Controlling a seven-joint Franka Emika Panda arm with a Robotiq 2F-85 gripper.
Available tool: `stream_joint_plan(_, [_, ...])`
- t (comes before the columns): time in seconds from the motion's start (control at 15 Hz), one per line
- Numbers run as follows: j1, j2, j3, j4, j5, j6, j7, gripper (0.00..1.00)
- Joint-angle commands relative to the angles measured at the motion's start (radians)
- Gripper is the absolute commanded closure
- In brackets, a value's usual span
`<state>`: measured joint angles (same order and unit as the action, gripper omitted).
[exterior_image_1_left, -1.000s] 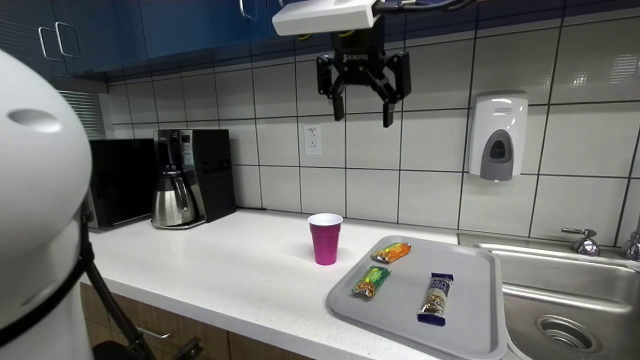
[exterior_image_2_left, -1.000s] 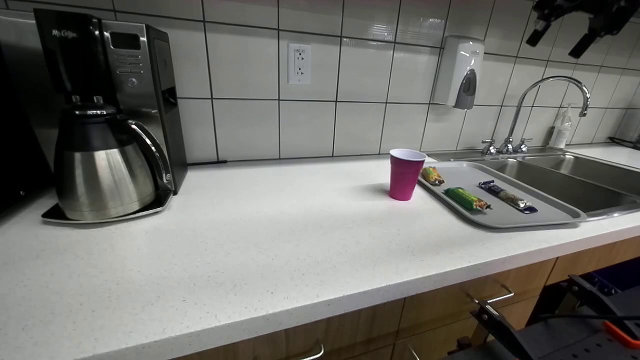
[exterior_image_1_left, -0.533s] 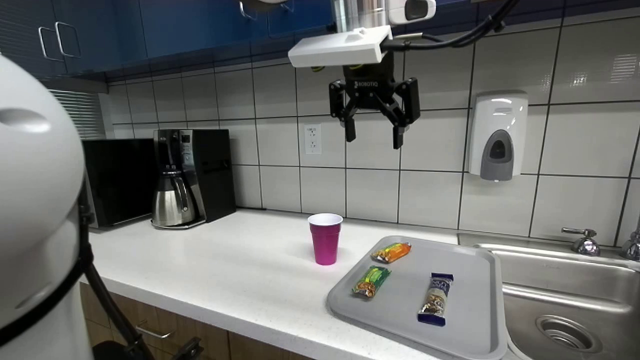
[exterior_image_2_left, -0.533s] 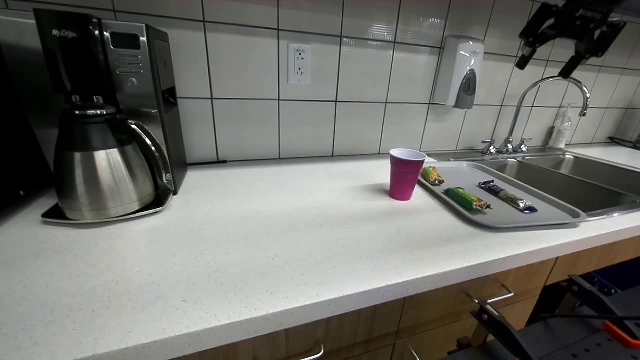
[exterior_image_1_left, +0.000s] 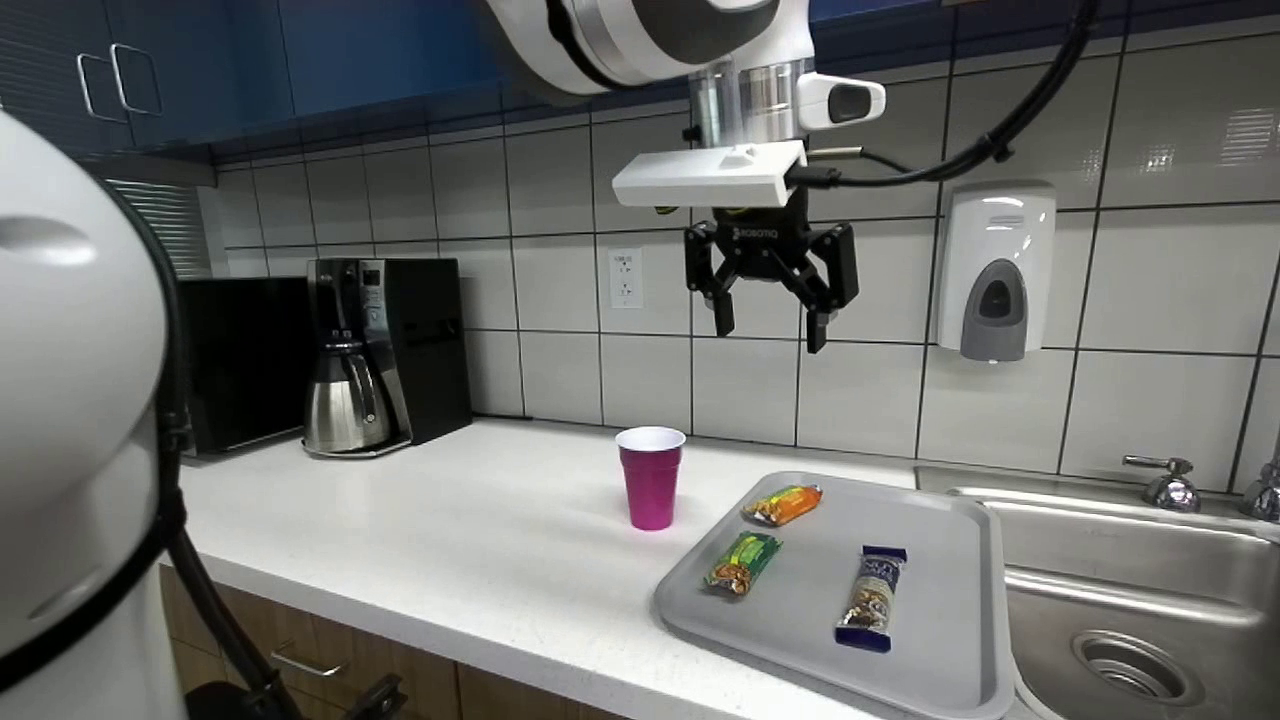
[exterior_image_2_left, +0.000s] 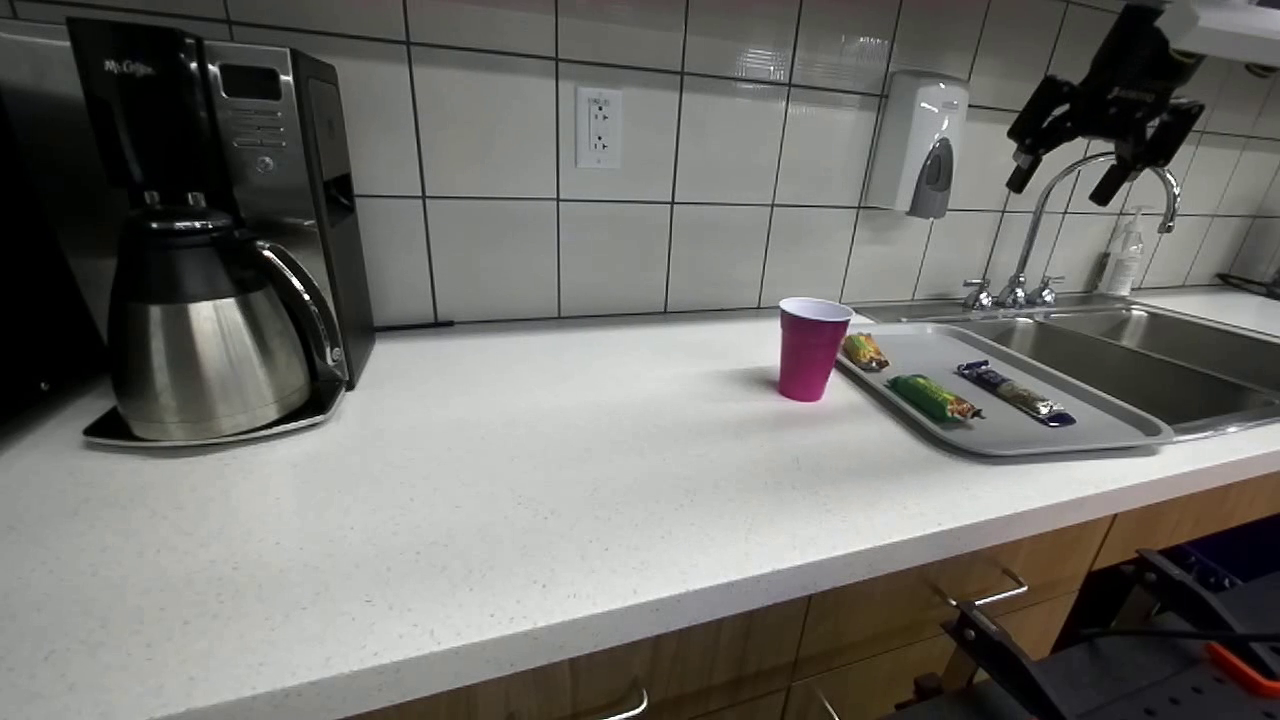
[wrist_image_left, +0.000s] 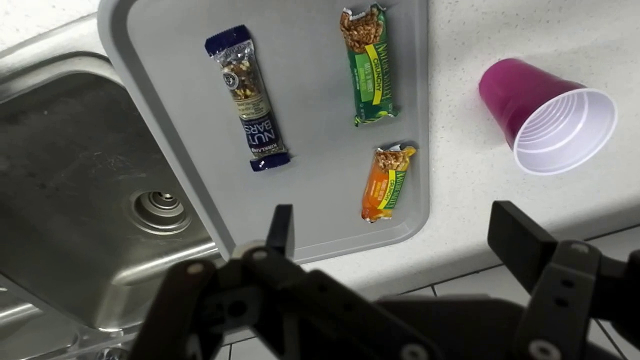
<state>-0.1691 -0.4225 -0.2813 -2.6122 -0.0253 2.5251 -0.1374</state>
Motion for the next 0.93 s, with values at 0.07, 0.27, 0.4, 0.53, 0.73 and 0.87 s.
stream_joint_plan(0.07, [-0.013, 0.128, 0.046, 0.068, 0.002, 0.043, 0.063, 0.00])
stream_joint_plan(0.27, [-0.019, 0.191, 0.073, 0.099, -0.010, 0.068, 0.124, 0.00])
stream_joint_plan(0.4, [-0.020, 0.227, 0.088, 0.119, -0.016, 0.081, 0.169, 0.00])
stream_joint_plan(0.53, [-0.023, 0.263, 0.102, 0.140, -0.030, 0.098, 0.221, 0.00])
stream_joint_plan(0.73, [-0.023, 0.321, 0.117, 0.175, -0.055, 0.113, 0.296, 0.00])
stream_joint_plan(0.87, [-0.019, 0.358, 0.120, 0.200, -0.072, 0.114, 0.339, 0.00])
